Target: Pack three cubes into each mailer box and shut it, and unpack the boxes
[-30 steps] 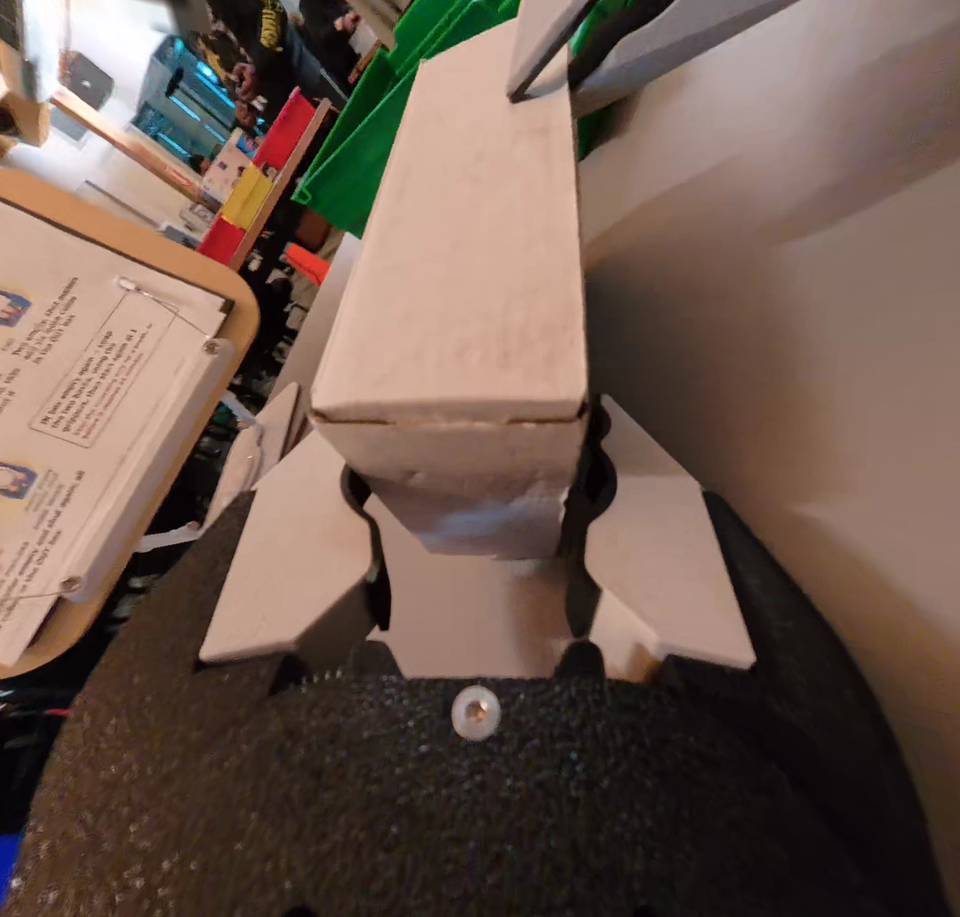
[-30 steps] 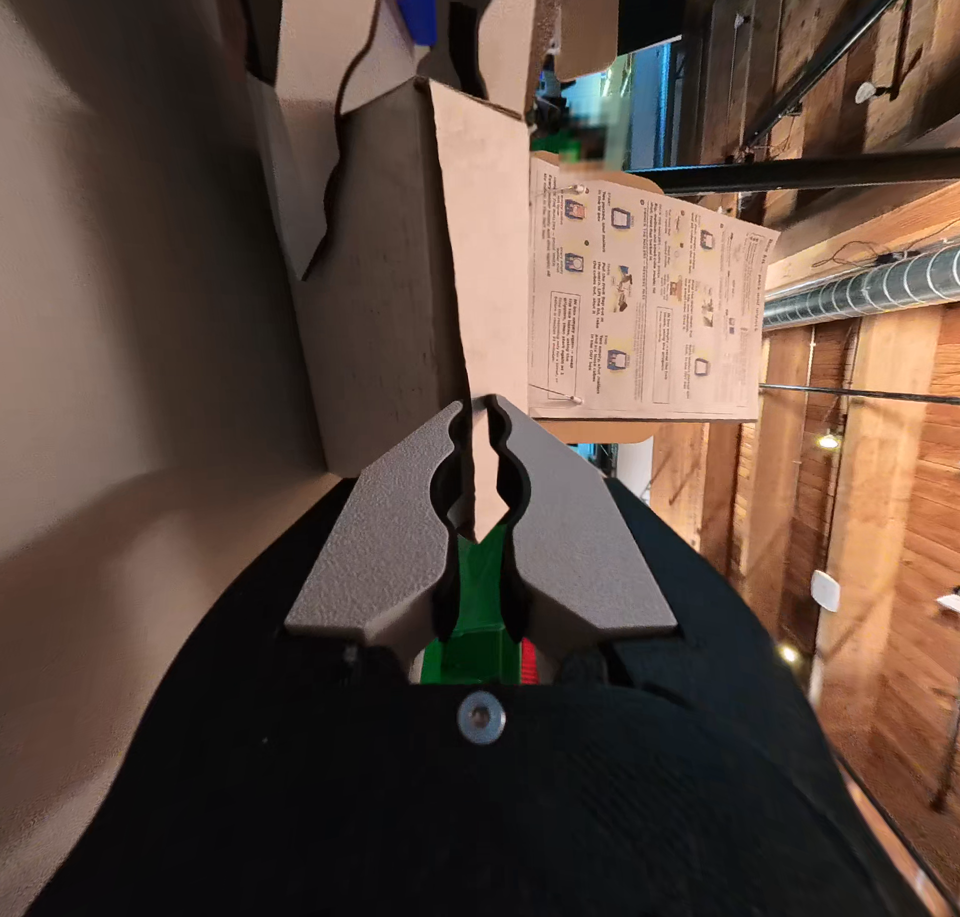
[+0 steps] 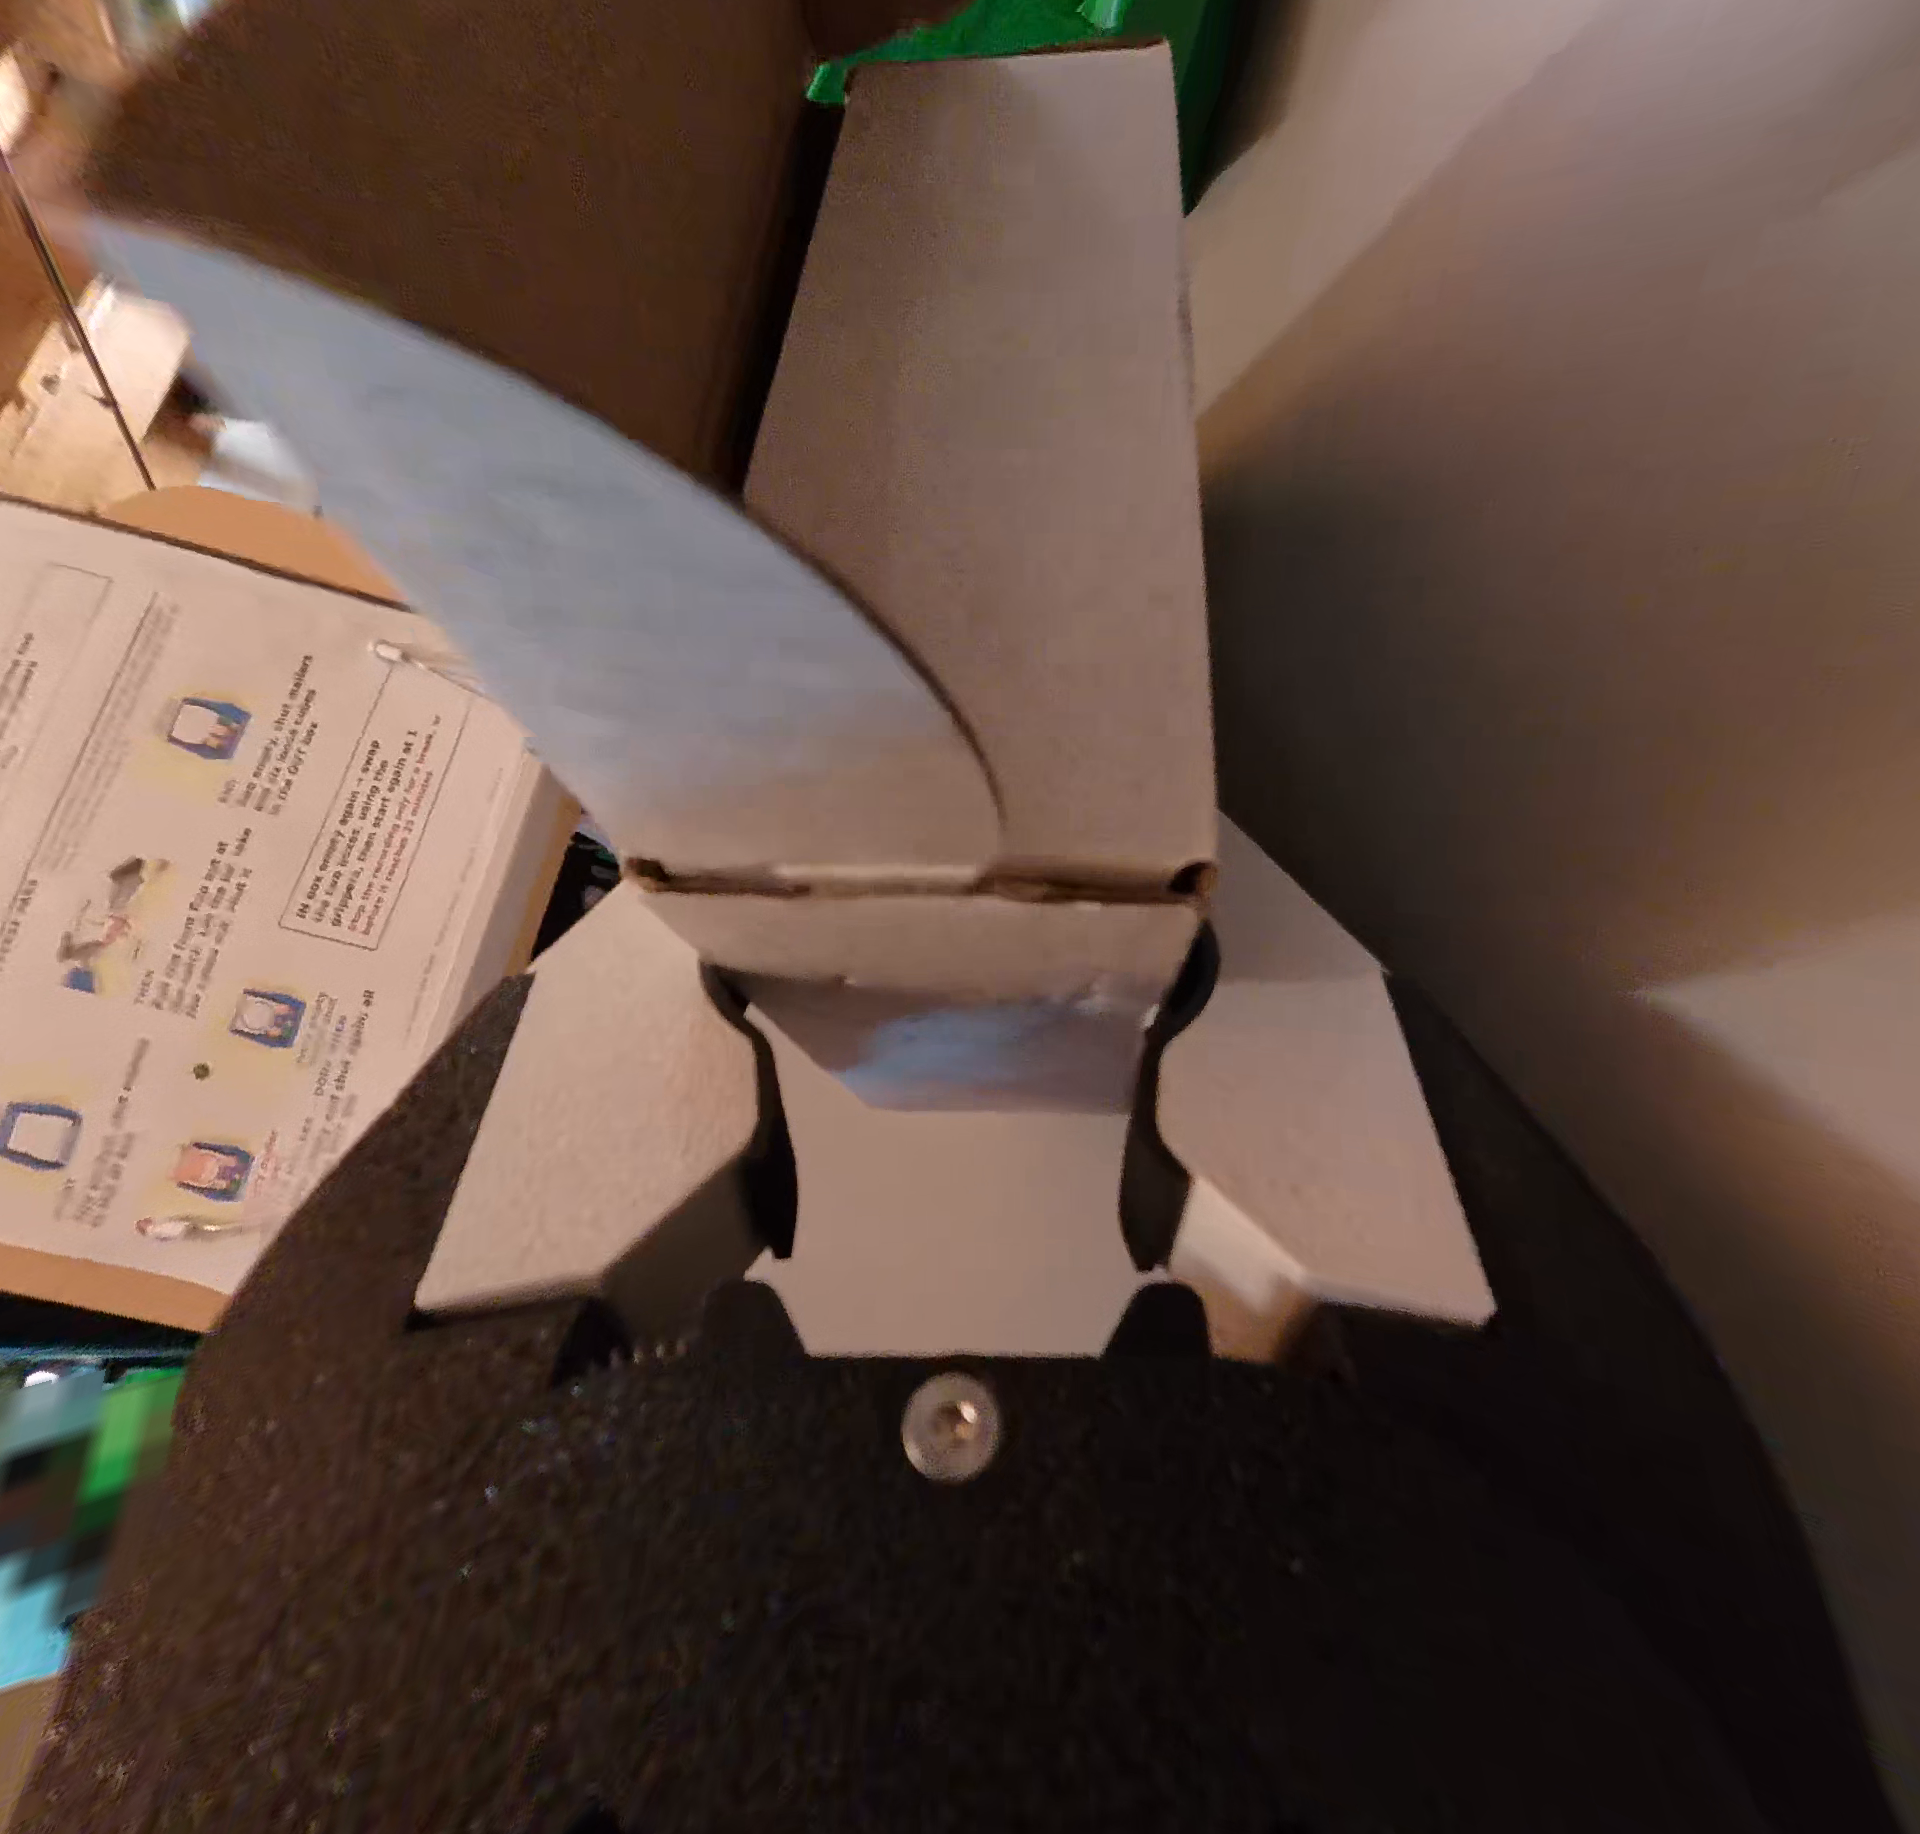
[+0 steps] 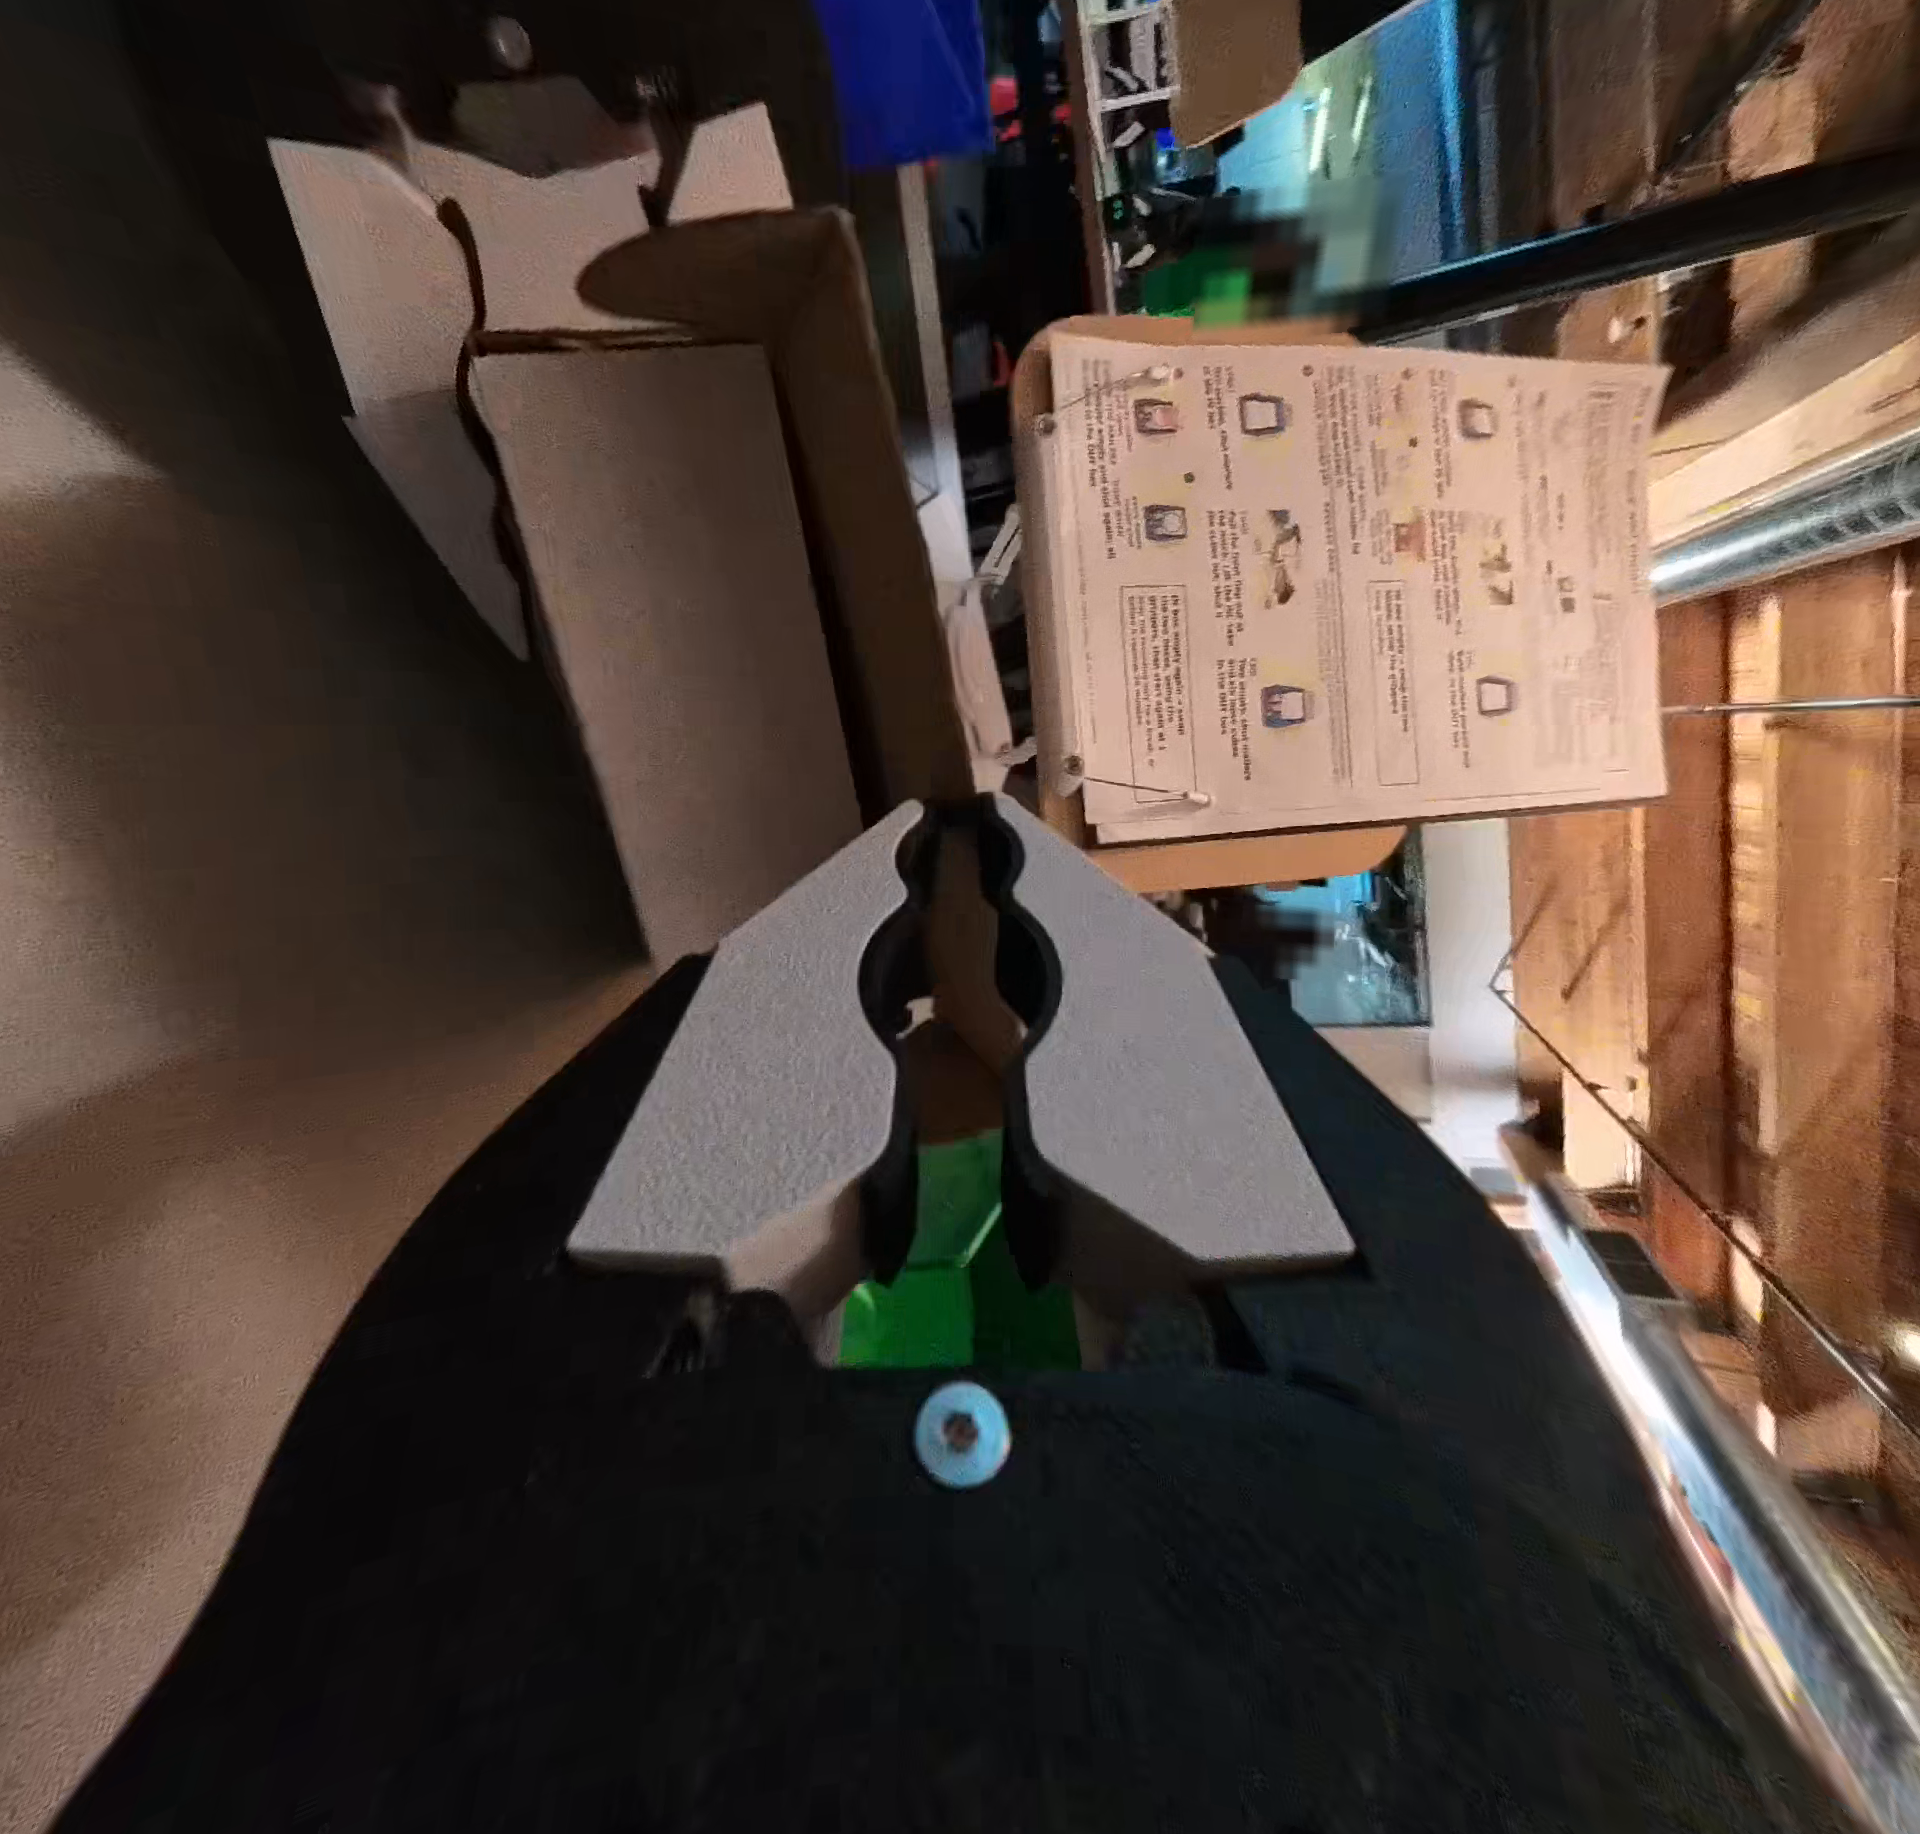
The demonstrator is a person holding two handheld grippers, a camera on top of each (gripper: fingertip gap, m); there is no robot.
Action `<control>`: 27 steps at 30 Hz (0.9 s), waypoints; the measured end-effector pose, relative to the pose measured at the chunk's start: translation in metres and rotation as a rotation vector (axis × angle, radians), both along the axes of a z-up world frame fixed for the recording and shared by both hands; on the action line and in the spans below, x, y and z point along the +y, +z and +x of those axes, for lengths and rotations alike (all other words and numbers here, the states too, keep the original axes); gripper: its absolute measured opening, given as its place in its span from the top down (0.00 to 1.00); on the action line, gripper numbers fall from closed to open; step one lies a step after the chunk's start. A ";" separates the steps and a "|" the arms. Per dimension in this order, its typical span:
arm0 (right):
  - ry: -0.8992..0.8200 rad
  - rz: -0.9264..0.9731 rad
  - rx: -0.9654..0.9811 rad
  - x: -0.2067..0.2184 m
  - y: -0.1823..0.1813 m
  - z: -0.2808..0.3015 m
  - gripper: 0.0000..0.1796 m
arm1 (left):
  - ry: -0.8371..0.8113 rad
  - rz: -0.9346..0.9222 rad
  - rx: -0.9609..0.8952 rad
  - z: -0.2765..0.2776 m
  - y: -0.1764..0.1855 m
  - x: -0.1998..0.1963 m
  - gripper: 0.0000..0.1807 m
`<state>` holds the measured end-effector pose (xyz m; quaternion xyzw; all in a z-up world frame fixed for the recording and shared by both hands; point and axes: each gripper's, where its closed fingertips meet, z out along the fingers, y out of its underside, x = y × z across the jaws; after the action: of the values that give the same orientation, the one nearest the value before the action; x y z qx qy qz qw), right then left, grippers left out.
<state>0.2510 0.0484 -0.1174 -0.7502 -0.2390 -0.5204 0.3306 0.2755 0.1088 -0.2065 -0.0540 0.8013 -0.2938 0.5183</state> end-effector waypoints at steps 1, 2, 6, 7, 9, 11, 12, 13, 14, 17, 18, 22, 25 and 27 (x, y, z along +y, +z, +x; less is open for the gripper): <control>-0.004 -0.042 0.012 0.001 -0.003 0.000 0.98 | 0.004 -0.030 0.010 0.000 0.000 0.000 0.59; -0.001 -0.088 -0.001 0.002 -0.006 -0.001 0.99 | 0.005 -0.045 0.007 -0.001 0.000 0.002 0.58; -0.019 -0.170 0.005 0.005 -0.014 -0.004 1.00 | 0.023 -0.019 -0.069 -0.004 0.007 0.015 0.54; -0.047 -0.173 0.035 0.005 -0.013 -0.003 1.00 | 0.038 -0.034 -0.053 -0.007 0.008 0.021 0.51; -0.096 -0.172 0.068 0.005 -0.009 -0.001 1.00 | 0.064 -0.089 0.007 -0.018 0.011 0.034 0.50; -0.152 -0.182 0.103 0.003 -0.008 0.005 1.00 | 0.089 -0.158 0.064 -0.034 0.018 0.048 0.53; -0.169 -0.183 0.120 0.002 -0.007 0.006 1.00 | 0.097 -0.200 0.087 -0.044 0.023 0.053 0.59; -0.190 -0.177 0.137 0.002 -0.006 0.008 1.00 | 0.084 -0.235 0.102 -0.057 0.028 0.053 0.70; -0.201 -0.171 0.155 0.002 -0.005 0.009 1.00 | 0.047 -0.253 0.107 -0.071 0.033 0.048 0.87; -0.199 -0.156 0.208 0.008 -0.005 0.005 1.00 | -0.007 -0.227 0.023 -0.097 0.050 0.016 1.00; -0.188 -0.166 0.207 0.011 -0.006 0.002 1.00 | 0.022 -0.192 -0.013 -0.096 0.053 0.007 1.00; -0.181 -0.192 0.230 0.019 -0.007 -0.007 1.00 | 0.193 -0.046 -0.176 -0.071 0.064 -0.007 1.00; -0.122 -0.183 0.301 0.026 -0.008 -0.017 1.00 | 0.287 0.002 -0.187 -0.050 0.059 -0.005 1.00; -0.089 -0.158 0.337 0.029 -0.004 -0.018 1.00 | 0.345 0.053 -0.138 -0.041 0.046 0.000 1.00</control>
<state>0.2326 0.0776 -0.1216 -0.8602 -0.1871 -0.3809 0.2827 0.2343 0.1092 -0.1603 -0.1566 0.7501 -0.1826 0.6160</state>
